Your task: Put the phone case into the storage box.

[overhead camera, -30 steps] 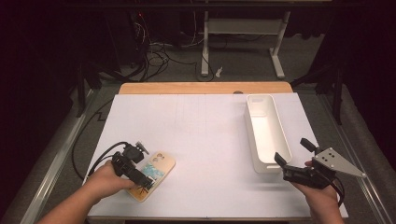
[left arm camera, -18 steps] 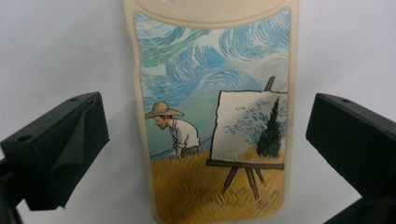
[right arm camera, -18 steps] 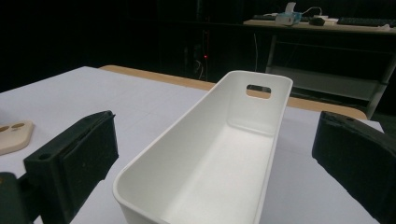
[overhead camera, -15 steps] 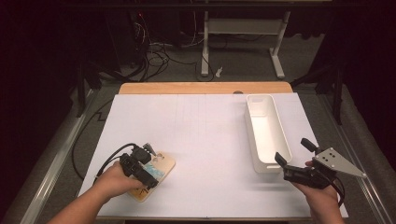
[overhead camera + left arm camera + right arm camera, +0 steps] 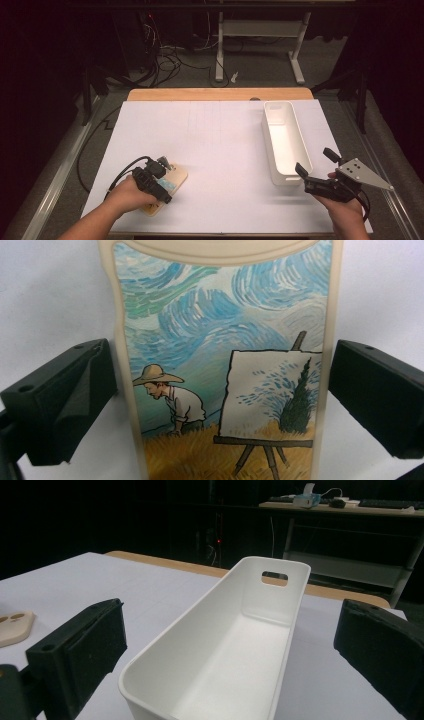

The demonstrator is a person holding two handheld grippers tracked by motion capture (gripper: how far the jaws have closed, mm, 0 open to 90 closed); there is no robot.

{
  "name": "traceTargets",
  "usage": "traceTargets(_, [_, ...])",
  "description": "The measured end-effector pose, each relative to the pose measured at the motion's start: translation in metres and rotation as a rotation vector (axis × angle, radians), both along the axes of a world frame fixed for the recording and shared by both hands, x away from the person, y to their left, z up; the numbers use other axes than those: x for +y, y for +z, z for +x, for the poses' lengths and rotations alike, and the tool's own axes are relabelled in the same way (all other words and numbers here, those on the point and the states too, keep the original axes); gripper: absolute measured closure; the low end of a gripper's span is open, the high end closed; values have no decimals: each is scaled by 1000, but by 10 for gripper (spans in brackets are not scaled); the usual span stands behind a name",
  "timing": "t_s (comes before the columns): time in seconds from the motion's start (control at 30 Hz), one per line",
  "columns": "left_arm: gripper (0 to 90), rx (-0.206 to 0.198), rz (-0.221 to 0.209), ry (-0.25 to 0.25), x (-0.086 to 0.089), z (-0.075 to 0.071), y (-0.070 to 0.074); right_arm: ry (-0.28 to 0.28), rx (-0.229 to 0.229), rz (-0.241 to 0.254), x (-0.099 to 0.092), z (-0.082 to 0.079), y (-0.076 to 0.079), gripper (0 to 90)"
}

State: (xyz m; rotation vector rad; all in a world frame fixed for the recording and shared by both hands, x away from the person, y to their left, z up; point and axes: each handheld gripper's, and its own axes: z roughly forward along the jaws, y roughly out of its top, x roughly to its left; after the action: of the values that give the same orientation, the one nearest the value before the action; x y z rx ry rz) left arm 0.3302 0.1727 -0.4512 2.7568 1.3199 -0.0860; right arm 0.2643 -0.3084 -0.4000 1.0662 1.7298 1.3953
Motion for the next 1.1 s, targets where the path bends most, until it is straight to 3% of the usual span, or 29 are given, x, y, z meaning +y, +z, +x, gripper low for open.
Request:
traceTargets(0.13, [6,-15,26,-32,-2,-1,-2,-1,-1,0,0,0,0,9])
traceTargets(0.63, [17,-4,42,-30,-4,0,-3,0,0,0,1,0,0,11])
traceTargets(0.83, [93,-19,26,-23,0,-1,1,0,4,2,1,1,-1,13])
traceTargets(1.1, [104,-23,20,-19,1,-2,2,-3,3,7,1,0,-1,14])
